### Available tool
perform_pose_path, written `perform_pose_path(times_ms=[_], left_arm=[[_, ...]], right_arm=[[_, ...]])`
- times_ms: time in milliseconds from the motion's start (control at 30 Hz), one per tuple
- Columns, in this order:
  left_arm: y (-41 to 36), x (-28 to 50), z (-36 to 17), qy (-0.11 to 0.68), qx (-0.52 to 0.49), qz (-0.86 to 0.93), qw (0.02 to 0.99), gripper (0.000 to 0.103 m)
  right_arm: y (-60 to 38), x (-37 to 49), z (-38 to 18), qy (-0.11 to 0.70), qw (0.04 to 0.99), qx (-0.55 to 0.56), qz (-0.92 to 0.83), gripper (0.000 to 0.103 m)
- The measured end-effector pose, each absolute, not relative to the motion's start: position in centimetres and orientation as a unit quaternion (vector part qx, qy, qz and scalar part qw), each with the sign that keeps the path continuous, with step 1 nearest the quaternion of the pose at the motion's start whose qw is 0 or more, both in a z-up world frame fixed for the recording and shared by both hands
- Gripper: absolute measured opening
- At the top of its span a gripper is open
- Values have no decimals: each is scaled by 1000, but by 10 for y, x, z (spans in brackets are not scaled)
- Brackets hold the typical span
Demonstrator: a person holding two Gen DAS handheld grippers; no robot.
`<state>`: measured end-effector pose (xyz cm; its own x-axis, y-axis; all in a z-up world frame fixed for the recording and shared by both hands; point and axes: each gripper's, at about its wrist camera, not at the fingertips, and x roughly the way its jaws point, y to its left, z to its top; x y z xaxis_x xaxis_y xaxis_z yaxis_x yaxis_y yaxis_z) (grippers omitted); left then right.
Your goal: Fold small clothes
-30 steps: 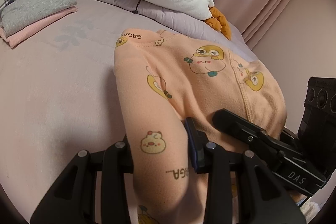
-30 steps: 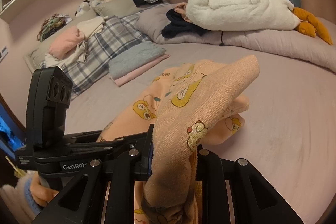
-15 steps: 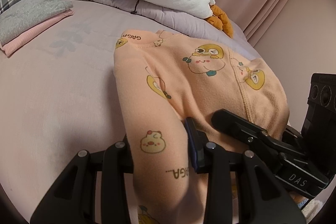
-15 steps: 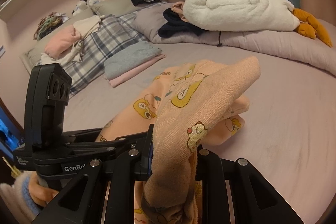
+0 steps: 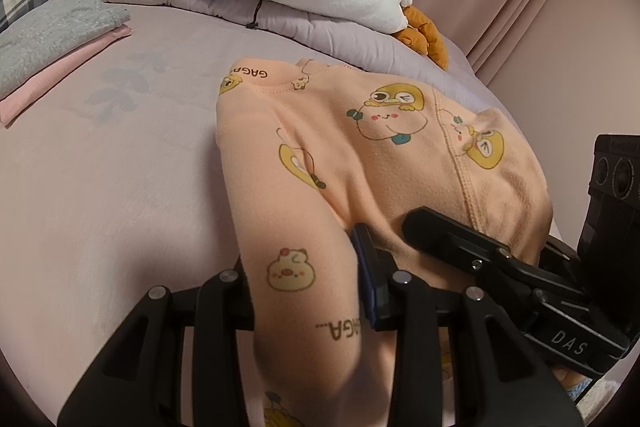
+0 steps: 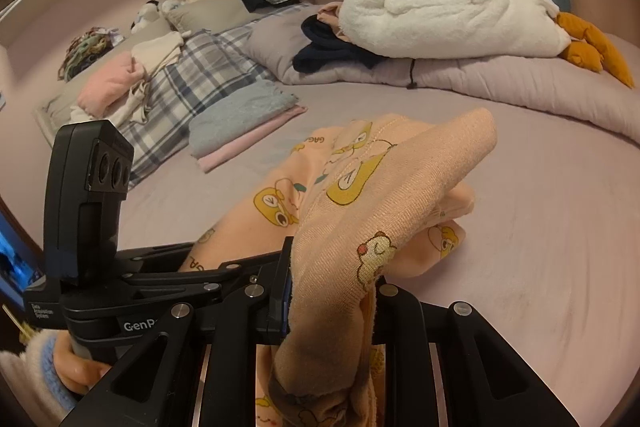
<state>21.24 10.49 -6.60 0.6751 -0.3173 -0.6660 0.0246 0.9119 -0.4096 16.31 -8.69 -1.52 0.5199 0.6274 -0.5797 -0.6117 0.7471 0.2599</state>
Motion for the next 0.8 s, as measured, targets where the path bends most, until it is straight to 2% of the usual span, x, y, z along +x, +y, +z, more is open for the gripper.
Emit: perform_pose_path(times_ms=[800], left_arm=[[104, 240, -78, 405, -184, -88, 891, 35]], right_arm=[[-84, 185, -24, 346, 872, 3, 346, 24]])
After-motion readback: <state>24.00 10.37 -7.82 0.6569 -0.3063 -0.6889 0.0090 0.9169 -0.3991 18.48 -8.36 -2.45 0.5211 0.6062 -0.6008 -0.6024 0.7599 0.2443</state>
